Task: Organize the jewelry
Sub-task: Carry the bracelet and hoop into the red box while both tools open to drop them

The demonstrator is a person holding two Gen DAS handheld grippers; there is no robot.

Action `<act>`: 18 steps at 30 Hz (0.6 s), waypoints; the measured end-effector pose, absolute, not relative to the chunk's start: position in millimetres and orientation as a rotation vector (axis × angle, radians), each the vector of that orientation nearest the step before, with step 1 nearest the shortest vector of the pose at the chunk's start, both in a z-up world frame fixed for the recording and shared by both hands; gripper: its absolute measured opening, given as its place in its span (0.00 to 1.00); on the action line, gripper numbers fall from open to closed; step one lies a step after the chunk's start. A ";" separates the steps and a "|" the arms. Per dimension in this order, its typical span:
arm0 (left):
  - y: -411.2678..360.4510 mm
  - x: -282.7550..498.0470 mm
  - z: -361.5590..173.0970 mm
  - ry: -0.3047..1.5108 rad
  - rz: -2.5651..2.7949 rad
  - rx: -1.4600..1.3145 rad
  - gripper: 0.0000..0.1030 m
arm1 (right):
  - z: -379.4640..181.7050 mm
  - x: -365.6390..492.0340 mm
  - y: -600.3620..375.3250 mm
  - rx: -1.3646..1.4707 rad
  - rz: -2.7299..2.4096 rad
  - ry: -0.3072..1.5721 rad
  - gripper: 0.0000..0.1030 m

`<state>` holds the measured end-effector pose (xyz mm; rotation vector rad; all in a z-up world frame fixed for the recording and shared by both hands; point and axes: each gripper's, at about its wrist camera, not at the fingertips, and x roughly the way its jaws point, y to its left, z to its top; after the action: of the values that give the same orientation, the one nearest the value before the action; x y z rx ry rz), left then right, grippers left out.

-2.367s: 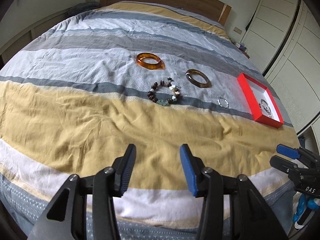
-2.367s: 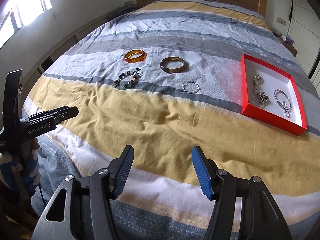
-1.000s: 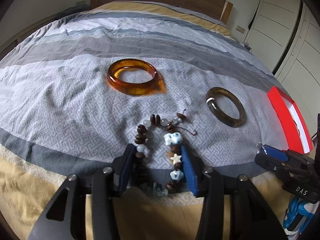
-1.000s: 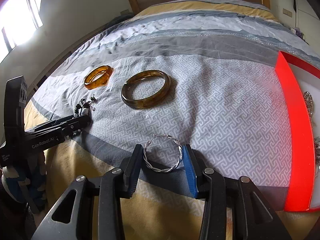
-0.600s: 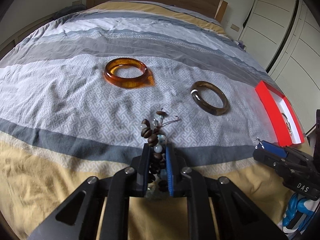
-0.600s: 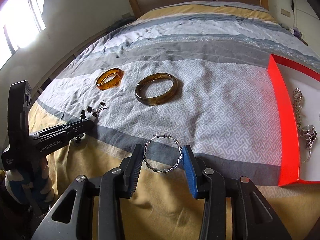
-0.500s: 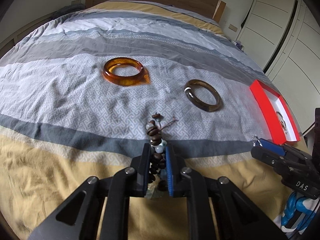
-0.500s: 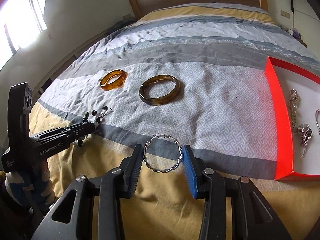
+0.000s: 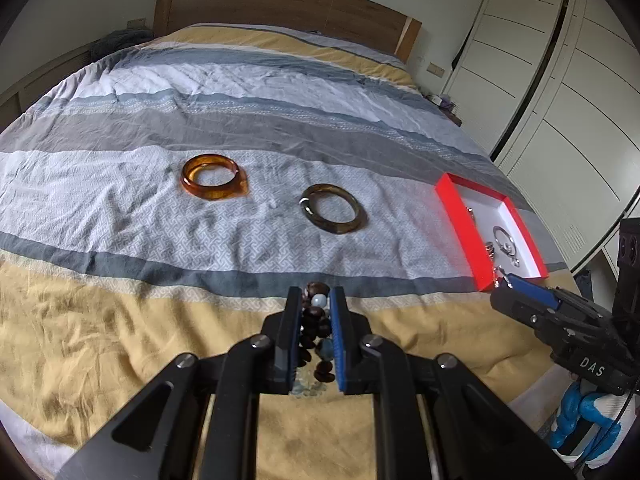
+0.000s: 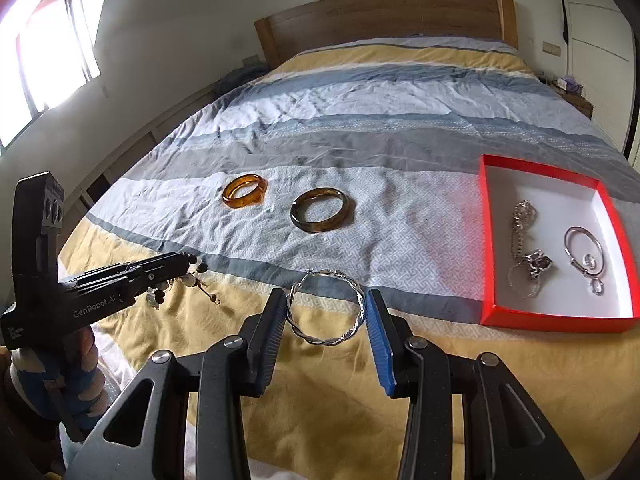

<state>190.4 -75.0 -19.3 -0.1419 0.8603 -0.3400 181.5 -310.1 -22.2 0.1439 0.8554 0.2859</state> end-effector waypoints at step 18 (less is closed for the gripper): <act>-228.3 200.9 36.5 0.808 -0.596 -0.051 0.12 | -0.6 161.0 -451.9 0.163 0.069 0.805 0.39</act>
<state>200.9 -228.3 36.5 -0.0506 0.8083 -0.5963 161.0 -451.9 -0.6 0.1627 0.8049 0.0695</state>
